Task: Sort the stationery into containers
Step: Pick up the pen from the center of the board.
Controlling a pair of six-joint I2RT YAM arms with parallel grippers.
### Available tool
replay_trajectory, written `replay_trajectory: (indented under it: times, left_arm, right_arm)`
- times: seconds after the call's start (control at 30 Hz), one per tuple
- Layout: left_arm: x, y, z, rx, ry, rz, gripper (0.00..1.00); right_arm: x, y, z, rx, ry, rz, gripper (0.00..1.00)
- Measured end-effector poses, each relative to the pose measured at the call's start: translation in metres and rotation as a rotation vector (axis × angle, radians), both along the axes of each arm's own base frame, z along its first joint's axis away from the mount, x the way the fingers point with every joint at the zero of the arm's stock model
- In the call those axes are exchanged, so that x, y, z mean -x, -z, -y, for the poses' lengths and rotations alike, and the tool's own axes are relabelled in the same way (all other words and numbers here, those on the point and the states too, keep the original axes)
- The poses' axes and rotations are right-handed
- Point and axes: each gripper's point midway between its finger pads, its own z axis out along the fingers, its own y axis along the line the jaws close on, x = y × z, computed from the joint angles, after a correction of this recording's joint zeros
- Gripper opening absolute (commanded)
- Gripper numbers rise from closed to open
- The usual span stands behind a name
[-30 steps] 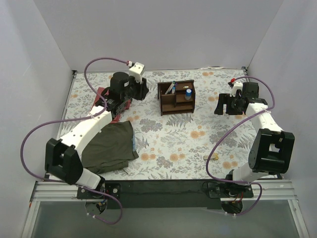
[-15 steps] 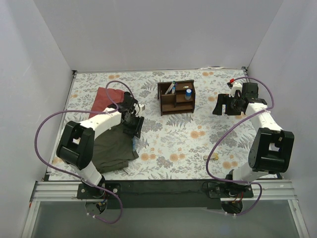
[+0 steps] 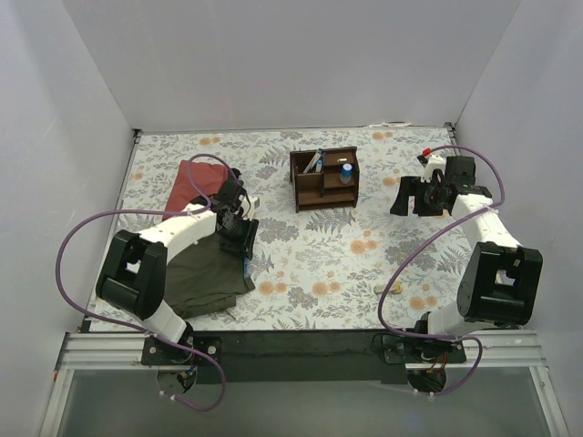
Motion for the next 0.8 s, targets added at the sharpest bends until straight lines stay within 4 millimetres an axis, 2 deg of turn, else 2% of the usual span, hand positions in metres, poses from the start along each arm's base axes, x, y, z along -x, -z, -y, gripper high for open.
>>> replay_trajectory:
  times: [0.53,0.8]
  left_arm:
    - [0.006,0.017,0.01,0.046,0.017,-0.088,0.37]
    - [-0.02,0.017,0.021,0.057,0.015,-0.057,0.37]
  right_arm:
    - [0.002,0.001,0.0,0.002,0.0,0.001,0.87]
    - [0.016,0.007,-0.001,0.007,0.003,-0.005,0.87]
